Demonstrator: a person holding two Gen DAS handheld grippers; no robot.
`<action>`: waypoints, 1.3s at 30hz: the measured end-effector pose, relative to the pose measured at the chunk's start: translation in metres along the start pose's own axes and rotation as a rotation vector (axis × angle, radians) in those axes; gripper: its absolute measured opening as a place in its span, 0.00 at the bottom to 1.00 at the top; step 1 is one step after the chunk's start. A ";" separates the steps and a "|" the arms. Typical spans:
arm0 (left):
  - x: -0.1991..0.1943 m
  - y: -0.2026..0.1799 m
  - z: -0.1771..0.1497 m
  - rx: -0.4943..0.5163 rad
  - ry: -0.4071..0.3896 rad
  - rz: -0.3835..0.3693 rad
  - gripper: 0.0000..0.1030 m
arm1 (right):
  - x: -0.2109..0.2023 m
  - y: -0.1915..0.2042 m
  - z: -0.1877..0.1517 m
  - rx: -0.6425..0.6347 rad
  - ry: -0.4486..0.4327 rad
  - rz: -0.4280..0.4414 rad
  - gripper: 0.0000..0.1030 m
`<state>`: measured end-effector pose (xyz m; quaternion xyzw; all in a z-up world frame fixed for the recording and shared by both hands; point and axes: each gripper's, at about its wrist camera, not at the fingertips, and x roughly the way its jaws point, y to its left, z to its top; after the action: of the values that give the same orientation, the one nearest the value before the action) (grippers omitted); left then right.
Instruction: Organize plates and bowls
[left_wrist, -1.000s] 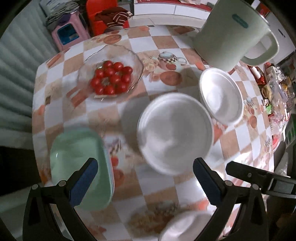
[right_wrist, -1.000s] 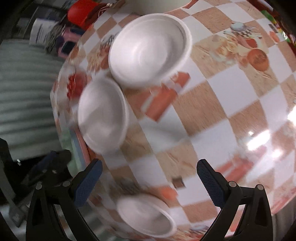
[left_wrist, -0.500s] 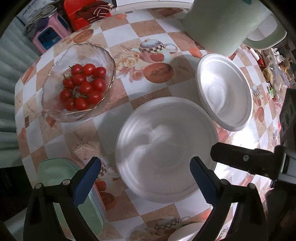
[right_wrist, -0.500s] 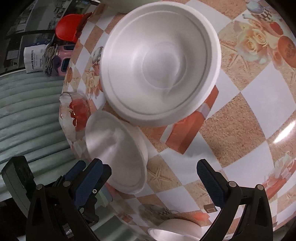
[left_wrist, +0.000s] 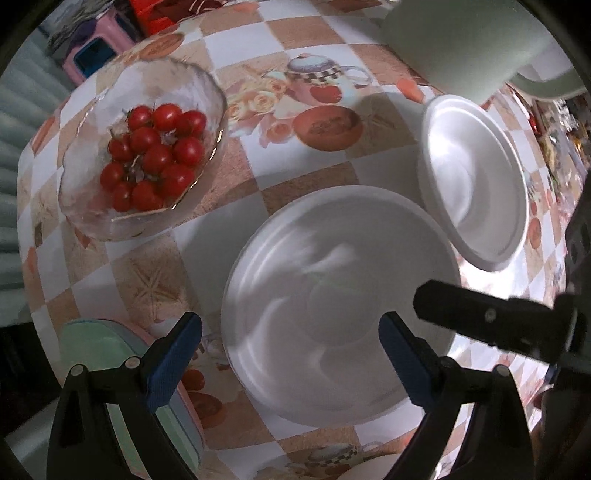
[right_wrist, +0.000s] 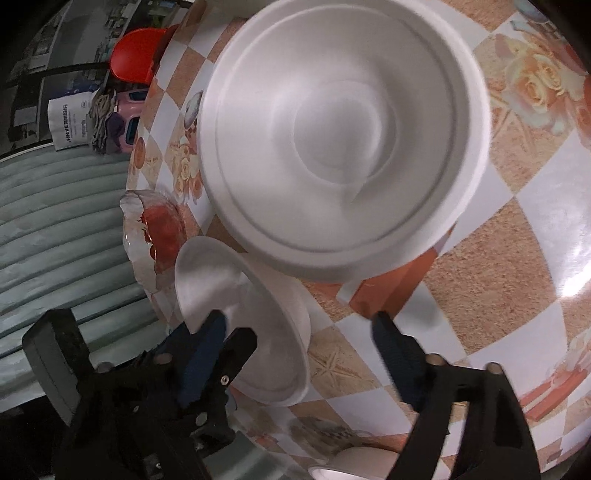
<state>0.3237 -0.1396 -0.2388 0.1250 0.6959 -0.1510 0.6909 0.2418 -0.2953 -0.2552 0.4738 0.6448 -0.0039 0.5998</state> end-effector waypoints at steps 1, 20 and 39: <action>0.002 0.001 0.001 -0.009 0.007 -0.010 0.90 | 0.001 0.001 0.000 -0.003 -0.002 0.001 0.78; 0.019 -0.009 -0.006 -0.005 0.030 -0.047 0.60 | 0.001 -0.004 -0.004 -0.028 0.022 0.018 0.33; -0.032 -0.021 -0.030 0.016 -0.035 -0.028 0.60 | -0.009 -0.001 -0.020 -0.045 0.017 0.019 0.33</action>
<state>0.2886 -0.1464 -0.2059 0.1180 0.6841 -0.1682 0.6998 0.2242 -0.2898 -0.2438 0.4665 0.6451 0.0204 0.6048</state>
